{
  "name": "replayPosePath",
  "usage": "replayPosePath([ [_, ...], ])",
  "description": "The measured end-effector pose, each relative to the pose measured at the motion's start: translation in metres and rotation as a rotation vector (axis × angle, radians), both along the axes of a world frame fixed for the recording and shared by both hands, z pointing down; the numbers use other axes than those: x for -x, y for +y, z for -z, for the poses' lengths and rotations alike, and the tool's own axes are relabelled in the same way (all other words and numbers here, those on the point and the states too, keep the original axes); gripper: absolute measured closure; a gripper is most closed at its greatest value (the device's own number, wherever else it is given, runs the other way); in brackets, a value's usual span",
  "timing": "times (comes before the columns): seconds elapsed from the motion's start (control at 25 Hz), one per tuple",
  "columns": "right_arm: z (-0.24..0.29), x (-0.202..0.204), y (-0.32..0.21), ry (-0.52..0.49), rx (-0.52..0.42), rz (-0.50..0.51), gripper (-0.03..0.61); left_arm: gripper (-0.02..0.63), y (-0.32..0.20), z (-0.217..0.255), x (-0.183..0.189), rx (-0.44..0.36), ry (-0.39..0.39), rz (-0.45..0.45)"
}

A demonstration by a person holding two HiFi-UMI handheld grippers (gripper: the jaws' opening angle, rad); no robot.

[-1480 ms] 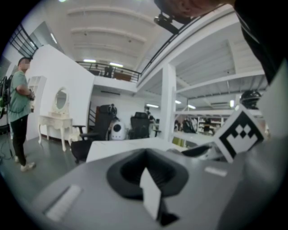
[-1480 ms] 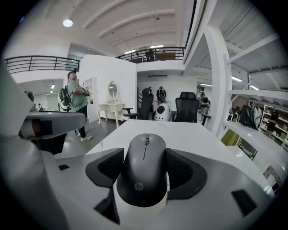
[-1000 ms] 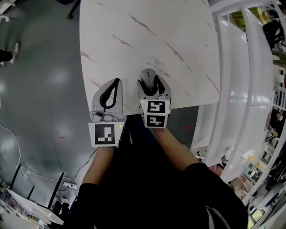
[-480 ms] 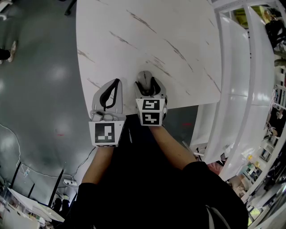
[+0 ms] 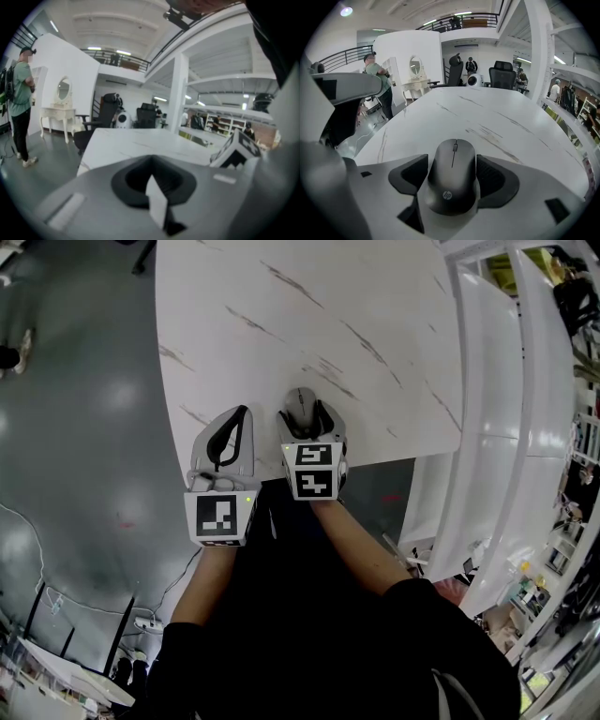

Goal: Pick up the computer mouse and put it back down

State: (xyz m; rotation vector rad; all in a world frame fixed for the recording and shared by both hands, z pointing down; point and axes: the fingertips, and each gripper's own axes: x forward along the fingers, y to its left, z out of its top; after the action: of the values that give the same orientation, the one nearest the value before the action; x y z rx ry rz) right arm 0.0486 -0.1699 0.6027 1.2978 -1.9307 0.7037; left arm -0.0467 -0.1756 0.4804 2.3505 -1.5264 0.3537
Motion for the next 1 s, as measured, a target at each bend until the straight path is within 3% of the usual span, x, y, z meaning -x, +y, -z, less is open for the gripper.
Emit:
replayPosePath([
  [0.32, 0.033, -0.007, -0.006, -0.033, -0.097, -0.041, 0.304, 0.606, 0.006, 0.009, 0.002, -0.006, -0.001, 0.003],
  [0.52, 0.081, -0.011, -0.009, -0.070, -0.216, -0.042, 0.312, 0.606, 0.010, 0.029, 0.002, -0.046, -0.005, 0.005],
  [0.56, 0.093, -0.011, -0.011, -0.070, -0.251, -0.042, 0.344, 0.605, 0.011, 0.035, 0.002, -0.059, -0.006, 0.004],
  [0.6, 0.106, -0.012, -0.013, -0.067, -0.291, -0.043, 0.423, 0.605, 0.010, 0.041, 0.001, -0.075, -0.007, 0.003],
  [0.64, 0.119, -0.013, -0.016, -0.066, -0.333, -0.044, 0.448, 0.606, 0.009, 0.048, 0.001, -0.094, -0.008, 0.000],
  [1.0, 0.206, -0.021, -0.006, -0.116, -0.526, -0.054, 0.548, 0.606, 0.020, 0.114, -0.002, -0.236, -0.001, -0.005],
])
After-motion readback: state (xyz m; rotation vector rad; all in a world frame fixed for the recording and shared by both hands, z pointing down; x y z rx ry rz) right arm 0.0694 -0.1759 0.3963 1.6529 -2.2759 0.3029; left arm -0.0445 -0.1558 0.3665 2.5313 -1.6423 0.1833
